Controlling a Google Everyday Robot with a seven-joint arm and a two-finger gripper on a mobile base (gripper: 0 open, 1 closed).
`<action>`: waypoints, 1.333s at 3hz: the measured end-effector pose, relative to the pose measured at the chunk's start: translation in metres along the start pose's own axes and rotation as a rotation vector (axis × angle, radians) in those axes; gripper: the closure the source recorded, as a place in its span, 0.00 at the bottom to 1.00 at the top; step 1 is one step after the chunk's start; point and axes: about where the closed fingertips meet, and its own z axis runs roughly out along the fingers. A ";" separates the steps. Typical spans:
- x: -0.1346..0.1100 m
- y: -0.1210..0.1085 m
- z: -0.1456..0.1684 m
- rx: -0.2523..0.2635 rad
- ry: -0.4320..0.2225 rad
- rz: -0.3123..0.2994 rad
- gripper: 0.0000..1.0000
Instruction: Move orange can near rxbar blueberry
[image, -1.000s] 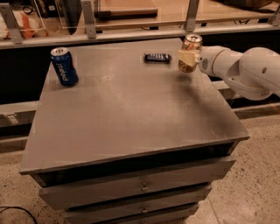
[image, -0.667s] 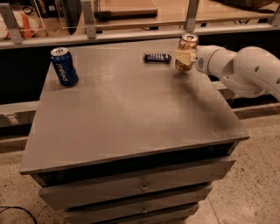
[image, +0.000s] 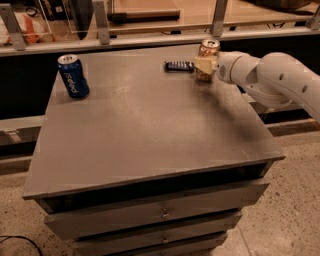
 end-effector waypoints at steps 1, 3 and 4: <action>-0.003 0.000 0.005 0.004 -0.013 -0.003 1.00; 0.001 0.002 0.010 0.019 -0.014 0.002 0.59; 0.002 0.004 0.011 0.016 -0.011 -0.002 0.36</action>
Offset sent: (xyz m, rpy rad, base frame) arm 0.0103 -0.0025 0.0015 0.0015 -0.0276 -0.0503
